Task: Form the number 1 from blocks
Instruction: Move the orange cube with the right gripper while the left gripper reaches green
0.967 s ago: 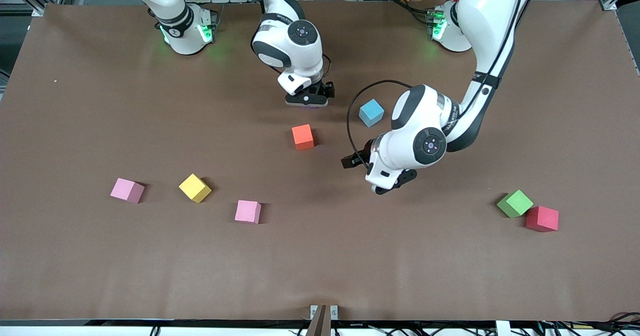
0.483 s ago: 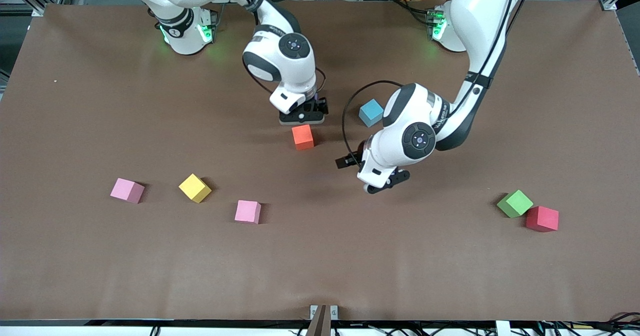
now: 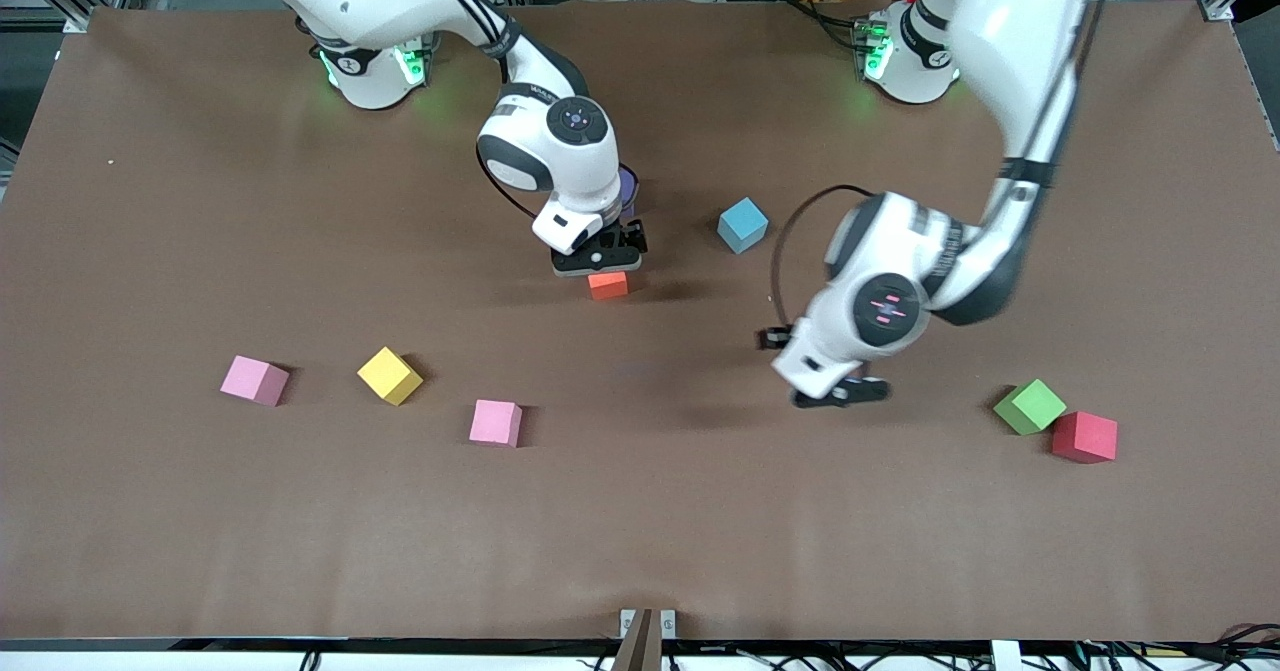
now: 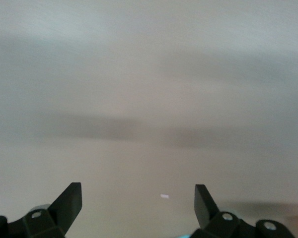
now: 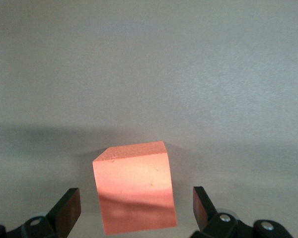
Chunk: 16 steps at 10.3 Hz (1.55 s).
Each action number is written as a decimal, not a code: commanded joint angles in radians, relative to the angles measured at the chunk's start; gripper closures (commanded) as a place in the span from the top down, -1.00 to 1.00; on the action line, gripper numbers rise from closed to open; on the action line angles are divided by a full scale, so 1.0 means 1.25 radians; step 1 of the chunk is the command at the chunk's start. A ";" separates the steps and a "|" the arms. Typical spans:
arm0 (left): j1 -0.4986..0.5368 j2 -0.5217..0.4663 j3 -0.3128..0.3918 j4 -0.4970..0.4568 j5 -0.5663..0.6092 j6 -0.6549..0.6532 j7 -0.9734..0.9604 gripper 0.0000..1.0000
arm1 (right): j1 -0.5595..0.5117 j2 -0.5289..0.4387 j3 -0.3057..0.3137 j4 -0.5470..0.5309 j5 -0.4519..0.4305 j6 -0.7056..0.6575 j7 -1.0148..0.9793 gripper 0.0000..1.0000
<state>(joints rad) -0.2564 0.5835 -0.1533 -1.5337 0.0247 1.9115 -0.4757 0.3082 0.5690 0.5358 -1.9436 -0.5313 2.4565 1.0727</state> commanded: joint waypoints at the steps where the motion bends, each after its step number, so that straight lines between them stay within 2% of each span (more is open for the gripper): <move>1: 0.085 -0.065 -0.009 -0.059 0.057 -0.026 0.038 1.00 | -0.005 0.026 0.009 0.018 -0.013 0.004 0.001 1.00; 3: 0.130 -0.079 -0.007 -0.060 0.059 -0.043 0.038 1.00 | -0.002 0.037 0.008 0.017 -0.018 0.003 0.002 1.00; 4: 0.168 -0.080 -0.009 -0.074 0.092 -0.046 0.041 1.00 | 0.000 0.041 0.008 0.015 -0.019 0.002 0.001 1.00; 5: 0.217 -0.077 -0.017 -0.091 0.126 -0.037 0.056 1.00 | 0.003 0.041 0.008 0.012 -0.020 0.001 0.002 -0.16; 6: 0.228 -0.063 -0.017 -0.096 0.126 -0.013 0.060 1.00 | 0.003 0.041 0.008 0.012 -0.020 0.000 0.008 -0.94; 9: 0.315 -0.069 -0.006 -0.128 0.063 0.023 0.036 1.00 | -0.002 0.035 0.008 0.011 -0.019 -0.009 0.059 -1.00; 12: 0.363 -0.069 0.012 -0.156 0.023 0.143 -0.041 1.00 | 0.001 -0.005 0.013 -0.022 -0.018 -0.020 0.142 -1.00; 16: 0.356 -0.050 0.012 -0.154 -0.007 0.240 -0.125 1.00 | -0.006 -0.045 0.049 -0.070 -0.012 -0.014 0.169 -1.00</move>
<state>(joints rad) 0.1994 0.5190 -0.1391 -1.7168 0.0415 2.1727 -0.5963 0.3142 0.5565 0.5710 -1.9819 -0.5330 2.4402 1.2447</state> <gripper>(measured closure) 0.000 0.441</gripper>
